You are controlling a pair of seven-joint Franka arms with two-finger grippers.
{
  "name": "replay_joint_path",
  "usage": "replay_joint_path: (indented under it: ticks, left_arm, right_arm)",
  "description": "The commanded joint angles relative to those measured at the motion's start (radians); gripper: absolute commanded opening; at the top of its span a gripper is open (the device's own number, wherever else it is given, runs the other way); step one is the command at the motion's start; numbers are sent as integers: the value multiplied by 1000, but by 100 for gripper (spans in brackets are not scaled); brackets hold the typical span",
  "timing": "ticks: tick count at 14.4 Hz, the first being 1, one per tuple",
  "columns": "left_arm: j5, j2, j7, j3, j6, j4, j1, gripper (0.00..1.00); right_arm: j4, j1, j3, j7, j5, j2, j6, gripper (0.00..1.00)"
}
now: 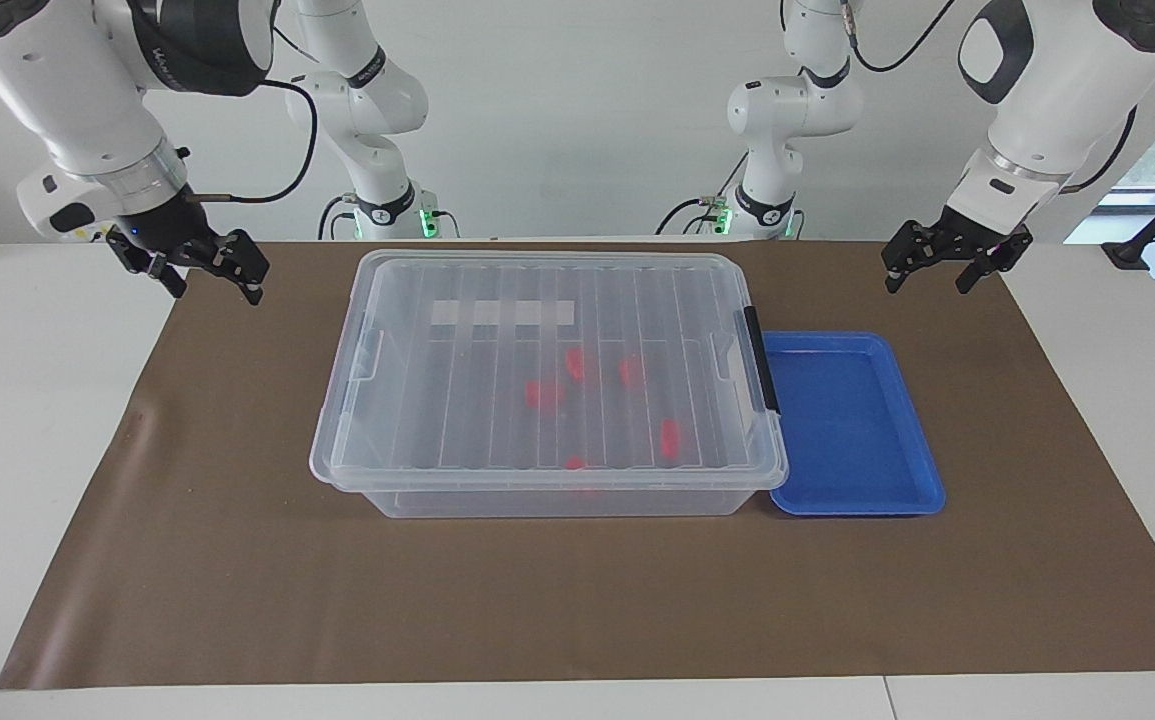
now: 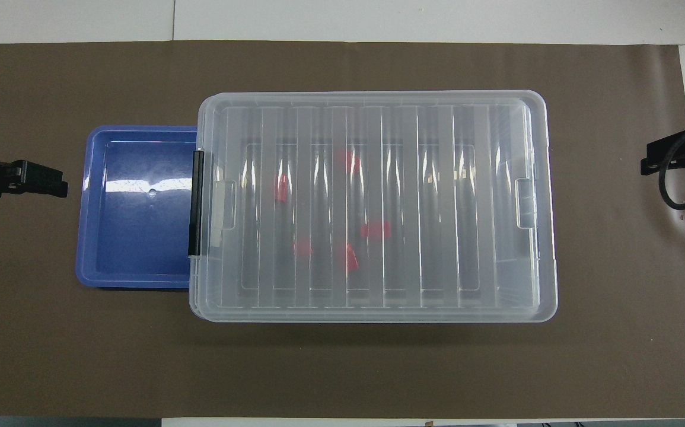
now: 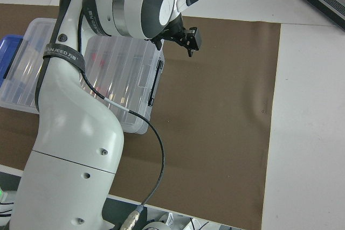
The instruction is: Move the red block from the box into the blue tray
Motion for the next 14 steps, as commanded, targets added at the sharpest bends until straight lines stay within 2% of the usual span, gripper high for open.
replay_joint_path:
  ticks: [1,3,8,14]
  left_arm:
    - [-5,-3,11,-4,-13,5,11,100]
    - [-5,-3,11,-4,-13,5,11,100]
    - [-5,-3,11,-4,-13,5,11,100]
    - [-5,-3,11,-4,-12,5,11,100]
  right_arm:
    - [-76,-7,62,24,10,-18,67,100]
    - [-143,-6,109,93,10,-19,142,100]
    - [-280,-6,122,99,10,-19,268,100]
    - [-326,-6,145,101,10,-16,312,100]
